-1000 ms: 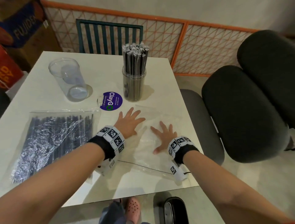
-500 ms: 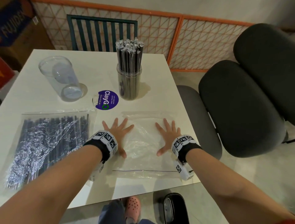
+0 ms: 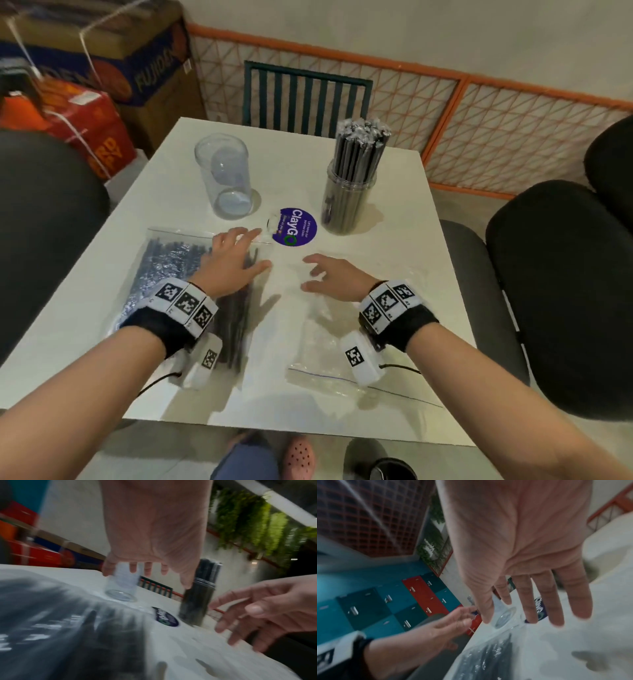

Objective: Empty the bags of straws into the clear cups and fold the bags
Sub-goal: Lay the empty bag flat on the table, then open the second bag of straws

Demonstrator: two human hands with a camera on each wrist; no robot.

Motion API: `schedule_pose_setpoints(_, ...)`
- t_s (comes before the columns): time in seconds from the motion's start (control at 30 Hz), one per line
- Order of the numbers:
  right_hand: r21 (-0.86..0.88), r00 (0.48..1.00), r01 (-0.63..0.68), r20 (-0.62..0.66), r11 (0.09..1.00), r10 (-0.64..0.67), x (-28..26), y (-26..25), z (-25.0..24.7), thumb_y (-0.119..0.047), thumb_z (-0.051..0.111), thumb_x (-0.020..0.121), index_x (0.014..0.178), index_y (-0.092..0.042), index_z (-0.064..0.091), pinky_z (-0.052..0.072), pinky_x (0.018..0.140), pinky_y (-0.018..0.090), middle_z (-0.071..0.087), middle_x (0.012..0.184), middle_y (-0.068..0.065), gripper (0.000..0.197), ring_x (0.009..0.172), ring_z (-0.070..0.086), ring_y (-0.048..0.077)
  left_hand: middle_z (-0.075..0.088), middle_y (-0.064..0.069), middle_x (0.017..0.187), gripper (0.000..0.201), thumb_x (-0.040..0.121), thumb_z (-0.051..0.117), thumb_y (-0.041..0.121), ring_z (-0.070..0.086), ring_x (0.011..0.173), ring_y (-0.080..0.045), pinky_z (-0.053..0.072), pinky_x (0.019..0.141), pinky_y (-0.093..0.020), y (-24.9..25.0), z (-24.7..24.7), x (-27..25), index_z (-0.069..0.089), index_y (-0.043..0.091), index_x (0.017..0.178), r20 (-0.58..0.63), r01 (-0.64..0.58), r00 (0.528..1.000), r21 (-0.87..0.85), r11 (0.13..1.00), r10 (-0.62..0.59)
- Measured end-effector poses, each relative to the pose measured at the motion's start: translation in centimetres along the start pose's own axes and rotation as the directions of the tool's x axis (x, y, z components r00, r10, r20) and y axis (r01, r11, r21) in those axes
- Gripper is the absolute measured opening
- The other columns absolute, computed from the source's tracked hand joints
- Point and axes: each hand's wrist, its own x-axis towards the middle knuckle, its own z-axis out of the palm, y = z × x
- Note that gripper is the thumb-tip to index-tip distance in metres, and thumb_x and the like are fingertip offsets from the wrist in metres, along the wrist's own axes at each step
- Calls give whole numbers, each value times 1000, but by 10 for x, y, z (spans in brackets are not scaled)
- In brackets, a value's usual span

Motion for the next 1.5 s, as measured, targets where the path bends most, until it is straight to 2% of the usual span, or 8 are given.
schedule_pose_setpoints(0.17,290,982,-181,112,940,154,56,-46,47,-39,55,91,146,-14,18,47,57,28,51,126,13,70,68,59,19,28,-21,144,74,85,59,44,26,132,-42,30,105,-56,-98,-14,-28,24,16,145,-30,500,866,14,866,-499)
schedule_pose_setpoints(0.3,312,956,-286,25,906,293,89,-61,83,-44,64,84,139,-1,26,55,71,39,51,129,19,79,93,64,30,37,-26,137,85,81,62,50,39,123,-43,34,102,-47,-138,-11,-56,26,2,140,-10,640,767,-56,767,-641)
schedule_pose_setpoints(0.6,439,948,-303,46,846,315,108,-101,91,-11,72,78,69,-9,42,32,48,27,47,64,7,31,53,43,17,55,-22,124,48,85,66,17,54,112,-33,40,89,-32,-176,-20,-52,45,-3,123,272,587,808,-293,754,-523)
schedule_pose_setpoints(0.77,565,970,-232,73,792,232,95,-129,65,-3,64,81,87,-15,45,42,67,32,52,79,6,23,77,51,18,52,-17,131,54,85,66,21,49,120,-30,36,102,-36,-188,-47,-43,43,-1,128,284,550,834,-348,759,-473)
schedule_pose_setpoints(1.03,565,983,127,-183,815,-26,72,-162,21,0,62,84,96,-21,52,52,87,39,62,92,-2,26,90,63,21,32,-17,137,72,84,66,19,37,125,-31,36,101,-33,-125,-128,-25,25,7,142,-253,243,855,-577,780,-453)
schedule_pose_setpoints(1.13,469,958,216,-271,856,-93,69,-168,19,-4,62,85,90,-25,53,50,93,39,61,90,-6,23,95,62,20,49,-8,115,38,89,58,25,46,106,-19,40,89,-25,-75,-157,-28,47,12,123,-509,-54,826,-500,865,-243)
schedule_pose_setpoints(1.27,407,910,320,-382,856,-158,66,-171,38,4,61,83,84,-24,56,46,73,17,59,77,-13,28,74,58,4,61,-4,64,44,94,40,47,61,61,-18,48,49,-22,-18,-177,-31,61,12,79,-39,89,980,-787,611,-193)
schedule_pose_setpoints(1.5,276,826,398,-524,875,-210,64,-156,62,-1,57,86,94,-16,62,37,58,3,56,71,-19,18,63,56,-17,59,-2,54,42,95,42,41,59,41,-11,47,44,-18,-11,-169,-31,60,9,74,297,351,936,-800,487,-187)
